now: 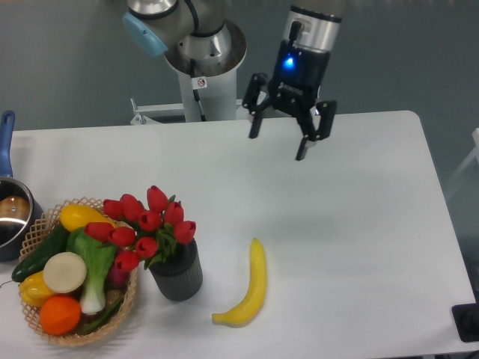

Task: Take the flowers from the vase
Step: 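Lower the open gripper down to the tulip stems above the black vase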

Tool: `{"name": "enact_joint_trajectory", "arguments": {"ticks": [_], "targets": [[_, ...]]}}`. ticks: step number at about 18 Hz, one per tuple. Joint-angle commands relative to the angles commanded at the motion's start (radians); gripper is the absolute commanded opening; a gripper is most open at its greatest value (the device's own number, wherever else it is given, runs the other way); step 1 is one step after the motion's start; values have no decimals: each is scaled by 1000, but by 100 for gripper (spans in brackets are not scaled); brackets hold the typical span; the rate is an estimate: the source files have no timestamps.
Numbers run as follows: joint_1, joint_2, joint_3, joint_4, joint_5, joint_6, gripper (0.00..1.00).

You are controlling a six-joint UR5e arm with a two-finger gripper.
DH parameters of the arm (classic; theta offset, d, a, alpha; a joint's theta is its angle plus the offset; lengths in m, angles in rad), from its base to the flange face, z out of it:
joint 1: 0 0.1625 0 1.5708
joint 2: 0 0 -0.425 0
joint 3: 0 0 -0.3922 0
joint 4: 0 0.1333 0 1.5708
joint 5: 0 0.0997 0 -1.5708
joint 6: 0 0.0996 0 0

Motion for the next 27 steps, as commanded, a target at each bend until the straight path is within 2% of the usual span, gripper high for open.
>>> {"name": "enact_joint_trajectory", "arguments": {"ticks": [3, 8, 10, 13, 16, 17, 22, 24, 27], "targets": [[-24, 0, -72, 81, -26, -5, 100], [-41, -2, -121, 98, -34, 0, 100], [-43, -5, -146, 123, -32, 8, 100], [-69, -37, -143, 126, -101, 6, 100], [-81, -84, -140, 184, -184, 6, 100], [-89, -97, -138, 187, -201, 5, 100], [-92, -112, -138, 200, -196, 6, 100], [-98, -135, -111, 209, -213, -5, 100], [-115, -202, -63, 210, -216, 0, 100]]}}
